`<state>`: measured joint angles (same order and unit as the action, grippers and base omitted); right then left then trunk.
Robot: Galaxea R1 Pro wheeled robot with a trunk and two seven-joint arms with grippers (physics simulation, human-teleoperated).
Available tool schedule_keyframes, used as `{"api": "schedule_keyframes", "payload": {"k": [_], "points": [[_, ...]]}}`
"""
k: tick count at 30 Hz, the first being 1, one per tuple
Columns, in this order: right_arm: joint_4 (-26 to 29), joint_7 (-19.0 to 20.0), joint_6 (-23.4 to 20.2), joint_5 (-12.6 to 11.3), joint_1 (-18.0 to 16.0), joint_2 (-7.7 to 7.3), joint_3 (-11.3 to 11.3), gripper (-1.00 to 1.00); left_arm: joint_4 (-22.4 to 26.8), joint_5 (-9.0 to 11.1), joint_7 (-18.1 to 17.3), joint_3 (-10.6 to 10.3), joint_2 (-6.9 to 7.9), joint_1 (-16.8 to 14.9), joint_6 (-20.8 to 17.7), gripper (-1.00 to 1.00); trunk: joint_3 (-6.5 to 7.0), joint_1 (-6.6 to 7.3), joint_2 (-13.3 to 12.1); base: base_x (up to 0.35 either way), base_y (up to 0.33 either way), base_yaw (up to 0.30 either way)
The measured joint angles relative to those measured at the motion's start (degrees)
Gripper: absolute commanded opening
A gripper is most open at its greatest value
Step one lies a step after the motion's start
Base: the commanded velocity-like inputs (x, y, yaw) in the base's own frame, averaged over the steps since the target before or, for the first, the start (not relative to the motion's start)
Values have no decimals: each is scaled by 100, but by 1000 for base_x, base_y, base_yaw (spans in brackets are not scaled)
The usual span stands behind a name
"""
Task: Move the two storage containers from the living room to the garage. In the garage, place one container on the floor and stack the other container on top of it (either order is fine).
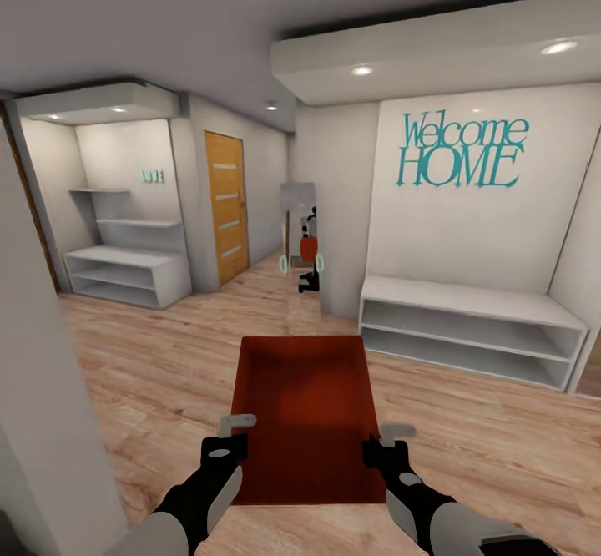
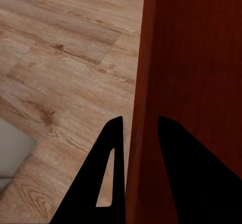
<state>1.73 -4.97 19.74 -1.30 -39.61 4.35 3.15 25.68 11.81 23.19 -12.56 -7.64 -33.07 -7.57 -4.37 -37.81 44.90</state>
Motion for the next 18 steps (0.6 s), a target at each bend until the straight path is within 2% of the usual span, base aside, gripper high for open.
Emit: {"api": "schedule_keyframes", "payload": {"k": [18], "points": [[0,-2,0,-34,1,0,31,-100,0,-1,-2,1,0,-1,0,-100,0,0,0,321,0,2]]}}
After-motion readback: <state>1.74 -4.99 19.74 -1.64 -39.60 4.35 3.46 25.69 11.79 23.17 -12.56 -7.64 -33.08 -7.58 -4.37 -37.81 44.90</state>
